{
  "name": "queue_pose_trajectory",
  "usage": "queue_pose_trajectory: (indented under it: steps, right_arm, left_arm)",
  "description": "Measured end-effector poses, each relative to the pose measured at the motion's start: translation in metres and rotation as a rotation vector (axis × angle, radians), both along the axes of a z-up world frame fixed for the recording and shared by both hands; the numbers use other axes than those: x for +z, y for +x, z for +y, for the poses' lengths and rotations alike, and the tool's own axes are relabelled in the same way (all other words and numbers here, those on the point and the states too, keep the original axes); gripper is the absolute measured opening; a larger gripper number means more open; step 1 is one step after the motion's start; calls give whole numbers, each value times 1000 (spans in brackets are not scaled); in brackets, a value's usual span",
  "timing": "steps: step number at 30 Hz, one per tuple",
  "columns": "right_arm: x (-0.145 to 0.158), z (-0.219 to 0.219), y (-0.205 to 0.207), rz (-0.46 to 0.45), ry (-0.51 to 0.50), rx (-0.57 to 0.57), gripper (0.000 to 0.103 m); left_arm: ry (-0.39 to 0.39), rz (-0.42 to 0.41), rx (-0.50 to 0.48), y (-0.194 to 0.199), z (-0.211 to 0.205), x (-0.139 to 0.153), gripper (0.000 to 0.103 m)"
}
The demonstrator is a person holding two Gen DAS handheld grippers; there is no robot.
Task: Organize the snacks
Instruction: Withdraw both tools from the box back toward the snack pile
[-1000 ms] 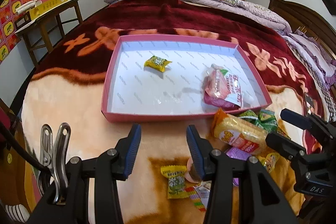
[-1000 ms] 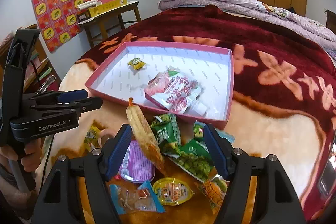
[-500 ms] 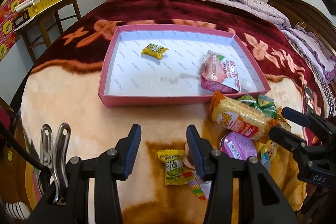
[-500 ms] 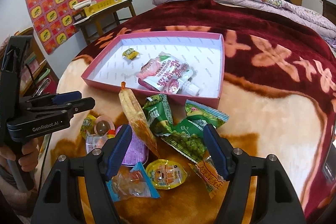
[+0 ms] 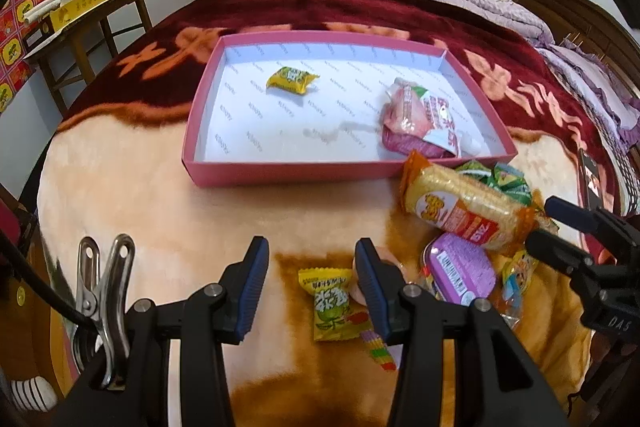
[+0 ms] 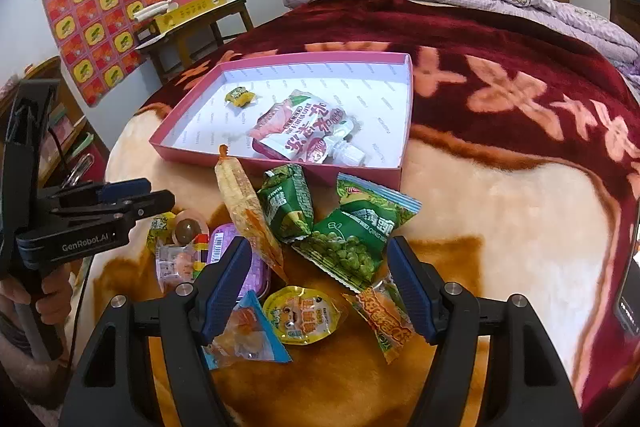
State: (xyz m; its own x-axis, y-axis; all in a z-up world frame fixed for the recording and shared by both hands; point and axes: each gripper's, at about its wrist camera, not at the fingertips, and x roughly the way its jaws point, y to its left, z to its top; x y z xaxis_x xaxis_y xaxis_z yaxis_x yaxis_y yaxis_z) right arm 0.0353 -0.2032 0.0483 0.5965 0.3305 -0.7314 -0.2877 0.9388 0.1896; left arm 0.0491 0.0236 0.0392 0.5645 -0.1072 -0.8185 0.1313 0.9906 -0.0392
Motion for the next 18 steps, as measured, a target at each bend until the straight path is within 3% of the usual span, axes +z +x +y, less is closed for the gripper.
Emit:
queue_pose_trajectory:
  steps: [13, 18]
  right_arm:
    - [-2, -4, -1, 8, 5, -9, 72]
    - [-2, -5, -1, 9, 5, -10, 72]
  left_arm:
    - [-12, 55, -12, -12, 3, -20, 48]
    - [-8, 42, -25, -17, 4, -21, 44]
